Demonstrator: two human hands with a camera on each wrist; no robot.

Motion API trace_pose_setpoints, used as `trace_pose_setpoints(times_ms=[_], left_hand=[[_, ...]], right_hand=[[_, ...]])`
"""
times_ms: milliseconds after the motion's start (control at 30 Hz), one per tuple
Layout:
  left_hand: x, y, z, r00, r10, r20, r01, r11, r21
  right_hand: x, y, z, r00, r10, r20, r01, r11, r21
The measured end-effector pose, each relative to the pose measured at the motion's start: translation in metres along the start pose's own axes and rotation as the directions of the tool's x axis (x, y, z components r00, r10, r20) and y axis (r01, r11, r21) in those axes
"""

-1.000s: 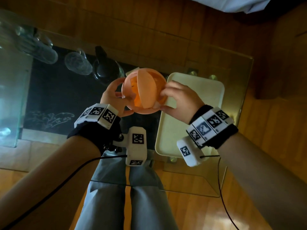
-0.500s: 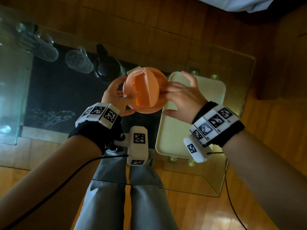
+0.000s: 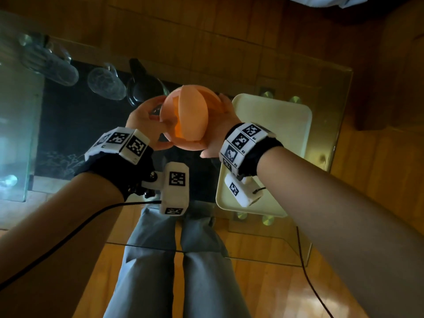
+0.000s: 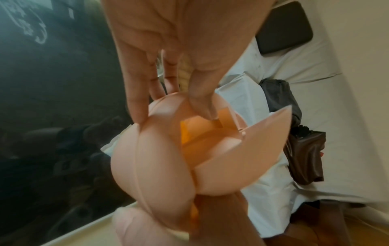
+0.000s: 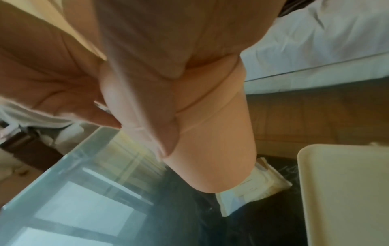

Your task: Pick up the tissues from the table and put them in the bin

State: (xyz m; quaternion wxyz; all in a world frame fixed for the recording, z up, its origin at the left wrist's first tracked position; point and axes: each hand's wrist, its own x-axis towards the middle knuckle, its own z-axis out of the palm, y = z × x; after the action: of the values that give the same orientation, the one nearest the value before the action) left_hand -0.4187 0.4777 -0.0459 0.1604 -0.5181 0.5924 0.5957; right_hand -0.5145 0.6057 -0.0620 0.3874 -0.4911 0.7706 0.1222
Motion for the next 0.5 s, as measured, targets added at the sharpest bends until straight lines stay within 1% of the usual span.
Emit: trace_pose_setpoints(times_ms=[33, 100, 133, 167, 233, 300, 333, 367, 400, 433, 467, 500], left_hand=[[0.0, -0.001, -0.007, 1.0, -0.012, 0.001, 0.012, 1.0, 0.002], [-0.003, -0.003, -0.022, 0.998, -0.052, 0.023, 0.052, 0.998, -0.033], [-0.003, -0.005, -0.03, 0.997, -0.058, 0.044, 0.06, 0.997, -0.047], [-0.003, -0.008, -0.038, 0.997, -0.064, 0.05, 0.067, 0.997, -0.048], [-0.002, -0.014, -0.049, 0.997, -0.062, 0.04, 0.063, 0.997, -0.033], [0.0, -0.016, -0.052, 0.998, -0.049, 0.024, 0.049, 0.999, -0.006], [0.0, -0.018, -0.053, 0.999, -0.037, 0.018, 0.037, 0.999, -0.004], [0.0, -0.019, -0.049, 0.999, -0.041, 0.011, 0.041, 0.999, -0.007], [0.0, -0.022, -0.053, 0.999, -0.033, 0.025, 0.035, 0.998, -0.052], [-0.011, -0.032, -0.094, 0.998, -0.015, 0.064, 0.019, 0.998, -0.064], [-0.01, -0.032, -0.087, 0.996, 0.013, 0.092, -0.005, 0.996, -0.084], [-0.01, -0.033, -0.081, 0.995, 0.013, 0.102, -0.002, 0.995, -0.103]], right_hand=[[-0.002, -0.003, 0.003, 1.0, -0.029, 0.011, 0.029, 0.999, -0.016], [-0.009, -0.01, 0.009, 0.987, -0.089, -0.137, 0.1, 0.992, 0.077], [-0.016, -0.016, 0.01, 0.959, -0.119, -0.256, 0.165, 0.972, 0.166], [-0.023, -0.02, 0.01, 0.933, -0.119, -0.339, 0.209, 0.948, 0.24], [-0.027, -0.023, 0.015, 0.877, -0.059, -0.476, 0.244, 0.909, 0.338], [-0.033, -0.026, 0.021, 0.849, 0.019, -0.528, 0.265, 0.849, 0.457], [-0.035, -0.03, 0.023, 0.834, 0.038, -0.551, 0.298, 0.809, 0.507], [-0.035, -0.033, 0.024, 0.824, 0.041, -0.566, 0.332, 0.774, 0.54], [-0.035, -0.043, 0.023, 0.818, 0.025, -0.575, 0.355, 0.765, 0.538], [-0.031, -0.098, 0.016, 0.799, 0.021, -0.602, 0.347, 0.8, 0.489], [-0.03, -0.099, 0.018, 0.797, 0.009, -0.603, 0.33, 0.831, 0.449], [-0.029, -0.1, 0.017, 0.809, 0.003, -0.588, 0.297, 0.861, 0.413]])
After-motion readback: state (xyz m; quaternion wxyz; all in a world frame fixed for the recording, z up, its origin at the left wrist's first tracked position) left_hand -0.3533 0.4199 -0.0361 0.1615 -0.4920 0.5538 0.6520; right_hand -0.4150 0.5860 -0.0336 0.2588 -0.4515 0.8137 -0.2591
